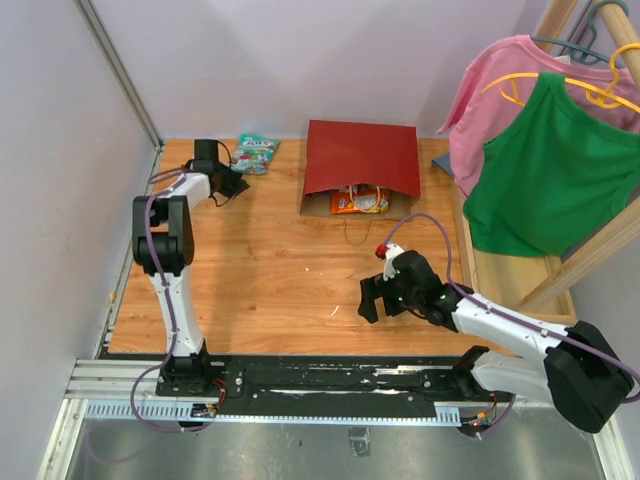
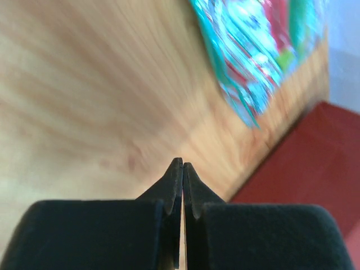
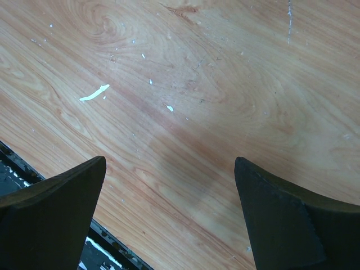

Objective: Take the snacks out of the paper bag

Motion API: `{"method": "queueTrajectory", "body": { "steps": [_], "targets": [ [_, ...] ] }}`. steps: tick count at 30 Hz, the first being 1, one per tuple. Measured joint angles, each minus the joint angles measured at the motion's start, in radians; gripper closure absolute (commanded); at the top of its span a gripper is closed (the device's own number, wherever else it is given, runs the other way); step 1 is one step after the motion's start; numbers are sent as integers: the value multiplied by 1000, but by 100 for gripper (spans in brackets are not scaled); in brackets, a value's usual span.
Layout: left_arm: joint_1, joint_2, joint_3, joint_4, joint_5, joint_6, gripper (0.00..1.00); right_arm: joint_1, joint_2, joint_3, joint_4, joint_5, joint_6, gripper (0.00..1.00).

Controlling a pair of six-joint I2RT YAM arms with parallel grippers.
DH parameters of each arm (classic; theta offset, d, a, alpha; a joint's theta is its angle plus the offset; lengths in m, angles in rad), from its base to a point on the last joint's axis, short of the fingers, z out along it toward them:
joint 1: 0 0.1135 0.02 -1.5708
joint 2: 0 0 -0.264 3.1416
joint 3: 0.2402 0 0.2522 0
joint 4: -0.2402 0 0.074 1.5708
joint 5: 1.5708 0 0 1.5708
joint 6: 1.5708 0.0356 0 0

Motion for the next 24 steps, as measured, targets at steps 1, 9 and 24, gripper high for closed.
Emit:
{"method": "queueTrajectory", "body": {
  "steps": [1, 9, 24],
  "targets": [
    [0, -57, -66, 25, 26, 12, 92, 0, -4, 0, -1, 0, 0, 2],
    [-199, -502, -232, 175, 129, 272, 40, 0, -211, -1, -71, 60, 12, 2],
    [-784, -784, -929, 402, -100, 304, 14, 0, -463, -136, -143, 182, 115, 2]
  ]
}}
